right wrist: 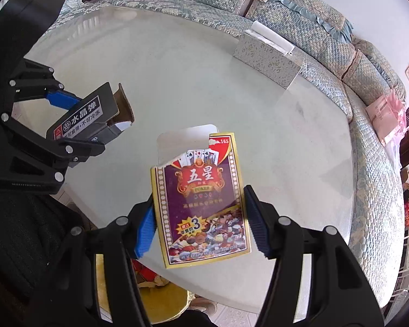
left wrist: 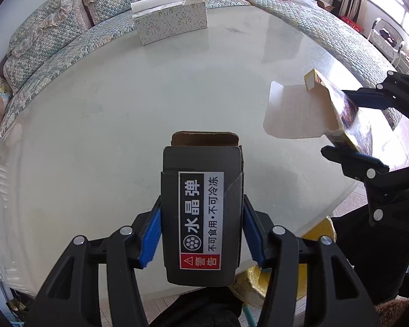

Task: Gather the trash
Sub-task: 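Carry the black box and purple card box off the table over the yellow bin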

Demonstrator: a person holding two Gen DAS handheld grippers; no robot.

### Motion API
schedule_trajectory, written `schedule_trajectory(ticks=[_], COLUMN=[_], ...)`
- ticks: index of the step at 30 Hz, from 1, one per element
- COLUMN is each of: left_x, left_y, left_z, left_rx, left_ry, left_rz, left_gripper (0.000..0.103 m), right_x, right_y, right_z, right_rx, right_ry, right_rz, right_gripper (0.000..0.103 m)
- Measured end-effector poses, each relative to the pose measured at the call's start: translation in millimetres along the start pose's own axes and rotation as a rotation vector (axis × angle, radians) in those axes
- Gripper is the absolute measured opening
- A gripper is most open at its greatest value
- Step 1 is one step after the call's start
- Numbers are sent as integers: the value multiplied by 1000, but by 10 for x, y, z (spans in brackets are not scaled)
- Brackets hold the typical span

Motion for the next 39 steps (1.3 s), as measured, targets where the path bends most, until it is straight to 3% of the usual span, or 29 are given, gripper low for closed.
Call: schedule_trajectory(ticks=[8,13,23,30,39], left_x=[312,474,808,867,620], left_y=[-228,-358,-698,-990,-1297], left_z=[-190,-299,-596,-760,-984], left_rx=[68,96,122,124,120], left_ry=[-33,24,5,-12,-38], left_rz=[-83,-134,-188,-183,-125], left_gripper=[52,52,53,53,53], right_x=[403,641,1173,1288,1146], right_y=[-185,-342,-665,-967,-1317], right_z=[-55,-52,146,312,547], right_rx=[-78,-91,-115,-135,-148], right_ry=[-50,-89,-126,-121,-90], right_rz=[-44,-71,-147,-148,-90], right_gripper=[58,58,58,58,58])
Point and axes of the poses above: each gripper's, at about its wrist camera, not at the fingertips, and x roughly against the way its jaws point, z to its left, y to its top, the point moved 4 cm from there along -x, roughly the way its jaws point, and after that the axes turned 9 degrees about x, right-handed, at the moved point
